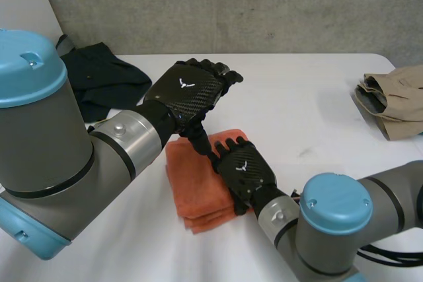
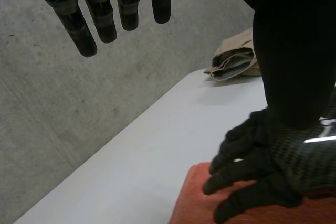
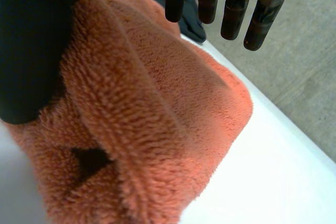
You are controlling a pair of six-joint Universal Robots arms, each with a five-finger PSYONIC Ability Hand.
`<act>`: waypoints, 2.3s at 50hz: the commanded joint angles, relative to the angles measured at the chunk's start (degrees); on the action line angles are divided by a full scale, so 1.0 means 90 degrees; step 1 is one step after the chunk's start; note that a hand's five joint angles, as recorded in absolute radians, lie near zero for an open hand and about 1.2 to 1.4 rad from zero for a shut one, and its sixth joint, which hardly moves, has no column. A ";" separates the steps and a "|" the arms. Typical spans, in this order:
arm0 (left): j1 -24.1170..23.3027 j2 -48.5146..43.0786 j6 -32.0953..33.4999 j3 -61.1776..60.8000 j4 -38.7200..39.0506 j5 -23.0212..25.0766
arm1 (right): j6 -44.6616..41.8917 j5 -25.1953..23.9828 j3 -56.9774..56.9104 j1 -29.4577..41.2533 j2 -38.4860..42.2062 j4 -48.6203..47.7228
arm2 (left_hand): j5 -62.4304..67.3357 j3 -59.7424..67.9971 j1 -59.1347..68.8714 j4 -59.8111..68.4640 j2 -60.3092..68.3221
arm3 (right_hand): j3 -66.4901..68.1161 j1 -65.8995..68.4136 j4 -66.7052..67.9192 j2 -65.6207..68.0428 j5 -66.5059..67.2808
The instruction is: Fold the laundry.
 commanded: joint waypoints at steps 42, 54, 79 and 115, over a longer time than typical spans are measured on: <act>0.0007 0.0130 -0.0371 0.0003 0.0001 0.0038 | 0.0800 -0.3533 -0.3856 -0.4376 0.0363 0.0684 | -0.0085 -0.0028 0.0168 0.0021 0.0018 | 0.7511 0.7715 0.7390 0.7471 0.7381; 0.0007 0.0159 -0.0528 -0.0007 0.0030 0.0048 | 0.2804 -0.3455 -0.6025 -0.5616 0.1367 -0.0957 | -0.0067 -0.0009 0.0186 0.0039 0.0037 | 0.7511 0.7715 0.7390 0.7471 0.7381; -0.0051 0.0110 -0.0547 -0.0085 0.0049 0.0038 | 0.2277 -0.4988 -0.4455 -0.7531 0.2708 -0.1134 | -0.0067 -0.0009 0.0186 0.0039 0.0037 | -0.0267 -0.0063 -0.0387 -0.0306 -0.0397; 0.2017 0.0131 -0.0391 0.0217 0.1465 -0.0616 | 0.0753 -0.2731 -0.1566 -0.4808 -0.2487 0.0283 | -0.0216 -0.0158 0.0037 -0.0110 -0.0113 | -0.0267 -0.0063 -0.0387 -0.0306 -0.0397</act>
